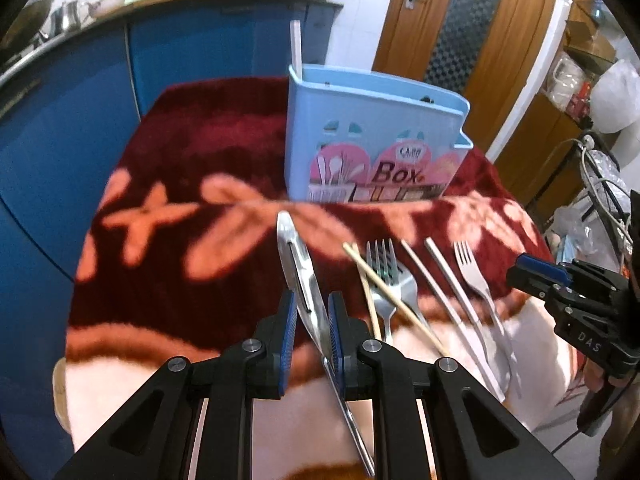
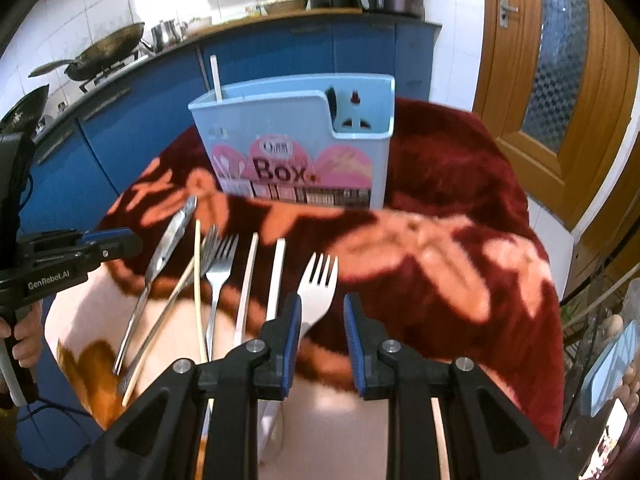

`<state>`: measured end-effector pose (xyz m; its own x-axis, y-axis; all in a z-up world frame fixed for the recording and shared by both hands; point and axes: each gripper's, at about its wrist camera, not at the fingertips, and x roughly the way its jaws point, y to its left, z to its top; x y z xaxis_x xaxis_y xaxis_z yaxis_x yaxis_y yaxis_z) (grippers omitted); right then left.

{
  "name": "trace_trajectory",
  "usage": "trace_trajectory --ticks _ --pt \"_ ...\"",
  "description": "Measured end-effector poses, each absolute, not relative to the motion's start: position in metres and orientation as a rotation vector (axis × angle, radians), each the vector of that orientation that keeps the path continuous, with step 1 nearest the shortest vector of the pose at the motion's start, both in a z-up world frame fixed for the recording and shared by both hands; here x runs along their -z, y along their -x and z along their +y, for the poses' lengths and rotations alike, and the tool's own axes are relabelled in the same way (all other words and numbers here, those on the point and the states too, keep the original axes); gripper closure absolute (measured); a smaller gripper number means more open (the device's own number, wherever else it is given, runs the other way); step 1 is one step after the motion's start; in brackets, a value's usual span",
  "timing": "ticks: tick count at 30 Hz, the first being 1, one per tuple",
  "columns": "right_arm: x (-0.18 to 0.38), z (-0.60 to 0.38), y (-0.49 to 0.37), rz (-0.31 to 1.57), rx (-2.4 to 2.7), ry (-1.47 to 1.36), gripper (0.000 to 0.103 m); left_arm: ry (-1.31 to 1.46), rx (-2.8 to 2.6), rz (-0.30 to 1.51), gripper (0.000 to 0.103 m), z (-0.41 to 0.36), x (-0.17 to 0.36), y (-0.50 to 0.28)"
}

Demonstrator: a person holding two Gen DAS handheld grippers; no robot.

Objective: Organize utensils
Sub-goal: 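Move both tools back down to the utensils on the blanket, then grasp the silver knife with the left tool while the right tool grasps the white plastic fork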

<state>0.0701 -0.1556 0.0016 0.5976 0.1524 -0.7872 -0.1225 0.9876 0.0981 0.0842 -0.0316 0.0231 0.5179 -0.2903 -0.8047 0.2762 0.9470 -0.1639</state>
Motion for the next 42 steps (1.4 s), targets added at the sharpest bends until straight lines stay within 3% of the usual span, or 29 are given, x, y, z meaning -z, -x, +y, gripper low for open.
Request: trace_trajectory --ticks 12,42 --pt "0.014 -0.153 -0.083 1.064 -0.197 -0.046 0.079 0.008 0.355 1.124 0.087 -0.036 0.0 -0.092" --pt "0.028 -0.158 -0.12 1.295 -0.232 -0.137 0.079 0.034 0.401 1.283 0.087 -0.047 0.014 -0.115"
